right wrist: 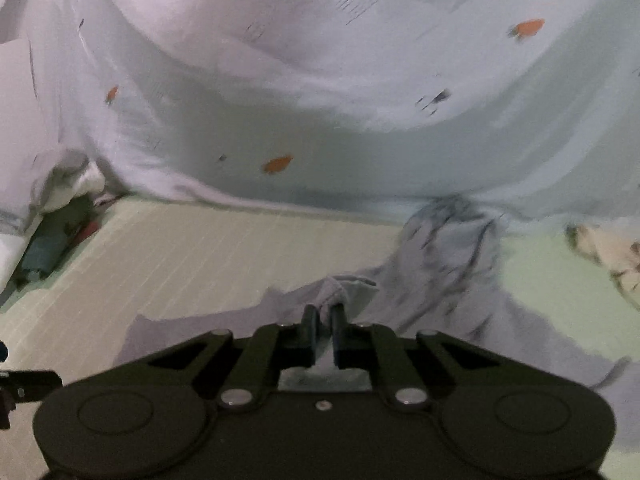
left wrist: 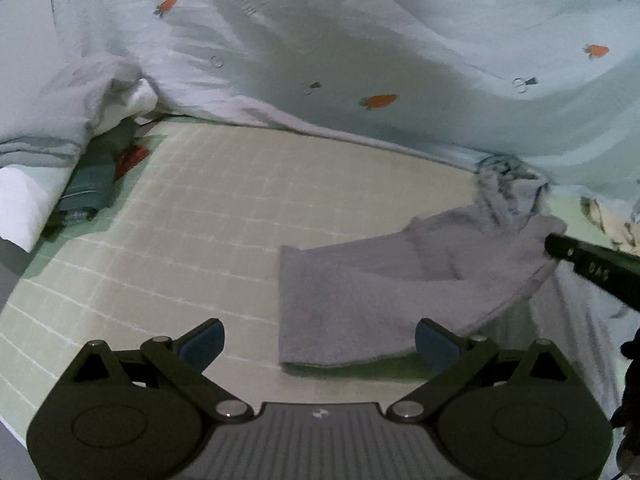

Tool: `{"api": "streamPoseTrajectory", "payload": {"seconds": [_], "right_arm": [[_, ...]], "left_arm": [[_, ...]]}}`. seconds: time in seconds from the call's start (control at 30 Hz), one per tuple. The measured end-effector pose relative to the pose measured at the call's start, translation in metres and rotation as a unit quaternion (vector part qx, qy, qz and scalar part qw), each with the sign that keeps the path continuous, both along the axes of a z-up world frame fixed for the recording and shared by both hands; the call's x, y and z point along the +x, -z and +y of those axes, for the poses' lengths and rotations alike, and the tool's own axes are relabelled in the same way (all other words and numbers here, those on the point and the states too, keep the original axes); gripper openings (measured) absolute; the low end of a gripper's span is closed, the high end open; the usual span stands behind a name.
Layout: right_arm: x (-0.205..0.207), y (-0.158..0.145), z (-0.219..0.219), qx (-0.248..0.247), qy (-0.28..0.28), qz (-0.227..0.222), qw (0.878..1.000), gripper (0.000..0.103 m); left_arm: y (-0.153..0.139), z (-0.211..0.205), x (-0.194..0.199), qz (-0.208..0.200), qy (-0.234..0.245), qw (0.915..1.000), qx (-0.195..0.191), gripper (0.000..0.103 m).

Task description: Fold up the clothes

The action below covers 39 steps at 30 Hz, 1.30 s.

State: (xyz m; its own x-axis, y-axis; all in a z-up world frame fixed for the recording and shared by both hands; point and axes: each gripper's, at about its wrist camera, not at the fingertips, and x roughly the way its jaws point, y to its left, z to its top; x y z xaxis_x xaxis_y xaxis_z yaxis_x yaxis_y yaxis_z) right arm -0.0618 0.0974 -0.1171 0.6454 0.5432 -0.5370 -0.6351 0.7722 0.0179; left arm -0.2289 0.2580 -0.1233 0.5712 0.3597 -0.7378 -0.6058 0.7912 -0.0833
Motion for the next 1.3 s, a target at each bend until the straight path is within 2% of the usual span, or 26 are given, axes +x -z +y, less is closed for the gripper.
{"api": "streamPoseTrajectory", "payload": {"seconds": [0.17,0.43,0.6,0.77,1.0,1.2,1.3], "right_arm": [[0.035,-0.009,-0.045,0.019,0.033,-0.005,0.999,0.008],[0.081,-0.010,-0.125,0.047,0.061,-0.021,0.997,0.008],[0.119,-0.011,-0.159,0.084,0.100,-0.019,0.991,0.008],[0.146,-0.021,-0.185,0.109,0.132,-0.035,0.985,0.008],[0.162,-0.031,-0.232,0.106,0.226,-0.075,0.965,0.008],[0.171,-0.023,-0.282,0.103,0.314,-0.077,0.941,0.008],[0.173,-0.014,-0.300,0.092,0.340,-0.071,0.933,0.008]], "left_arm": [[0.000,-0.030,0.021,-0.004,-0.010,0.9999,0.002,0.101],[0.008,-0.055,0.053,0.012,-0.042,0.9990,-0.001,0.101],[0.009,-0.054,0.073,0.023,-0.057,0.9981,0.007,0.101],[0.014,-0.041,0.097,0.047,-0.071,0.9963,-0.005,0.101],[0.011,-0.038,0.131,0.058,-0.041,0.9974,0.012,0.101],[0.011,-0.041,0.142,0.066,-0.023,0.9970,0.031,0.101],[0.014,-0.041,0.141,0.069,-0.027,0.9968,0.029,0.101]]}}
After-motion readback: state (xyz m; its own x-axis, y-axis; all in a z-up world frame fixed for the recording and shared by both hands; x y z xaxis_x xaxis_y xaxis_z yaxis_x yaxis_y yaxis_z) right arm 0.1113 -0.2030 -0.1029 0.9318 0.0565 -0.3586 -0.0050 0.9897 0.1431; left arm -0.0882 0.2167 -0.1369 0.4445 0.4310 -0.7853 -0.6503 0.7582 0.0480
